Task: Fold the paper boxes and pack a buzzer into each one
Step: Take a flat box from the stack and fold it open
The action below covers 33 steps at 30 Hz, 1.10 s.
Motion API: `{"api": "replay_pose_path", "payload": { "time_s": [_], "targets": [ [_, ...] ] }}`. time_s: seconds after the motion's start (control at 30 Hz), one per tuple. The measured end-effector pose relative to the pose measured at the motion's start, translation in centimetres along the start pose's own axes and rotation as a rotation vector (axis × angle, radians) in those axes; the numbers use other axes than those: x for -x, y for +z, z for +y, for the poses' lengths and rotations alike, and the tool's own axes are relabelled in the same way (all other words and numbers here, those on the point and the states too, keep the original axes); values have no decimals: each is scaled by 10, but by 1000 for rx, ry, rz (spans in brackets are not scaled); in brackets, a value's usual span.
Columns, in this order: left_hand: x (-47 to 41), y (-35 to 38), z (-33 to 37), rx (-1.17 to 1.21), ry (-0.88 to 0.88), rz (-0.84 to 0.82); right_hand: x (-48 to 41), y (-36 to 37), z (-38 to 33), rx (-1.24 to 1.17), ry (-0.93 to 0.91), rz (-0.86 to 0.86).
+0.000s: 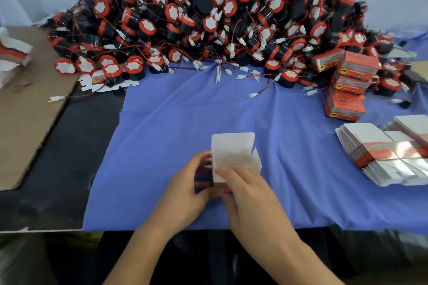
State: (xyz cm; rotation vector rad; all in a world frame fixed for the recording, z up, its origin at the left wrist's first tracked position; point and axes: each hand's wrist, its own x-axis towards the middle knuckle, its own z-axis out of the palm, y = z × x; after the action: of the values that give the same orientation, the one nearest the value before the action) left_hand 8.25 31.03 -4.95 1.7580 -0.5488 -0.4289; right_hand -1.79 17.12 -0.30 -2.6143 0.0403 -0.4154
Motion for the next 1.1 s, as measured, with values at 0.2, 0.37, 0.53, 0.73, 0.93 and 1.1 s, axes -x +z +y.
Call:
{"api": "replay_pose_path", "payload": {
  "time_s": [0.2,0.37,0.53,0.73,0.93,1.1],
  "targets": [
    [0,-5,3,-74,-21,84,-1,12,24,-554,337,309],
    [-1,-3,1,-64,-24,104,-4,22,43,-692,432,208],
    [-2,-20,2,22,-74,7,1,-6,72,-946,458,-132],
    [-28,-39,0,509,-102,215,-22,-37,103,-1112,534,-20],
    [-128,-28,21,788,-160,28,-99,-23,148,-1274,746,288],
    [-226,35,48,581,-208,-287,-171,-19,185,-1159,822,468]
  ]
}}
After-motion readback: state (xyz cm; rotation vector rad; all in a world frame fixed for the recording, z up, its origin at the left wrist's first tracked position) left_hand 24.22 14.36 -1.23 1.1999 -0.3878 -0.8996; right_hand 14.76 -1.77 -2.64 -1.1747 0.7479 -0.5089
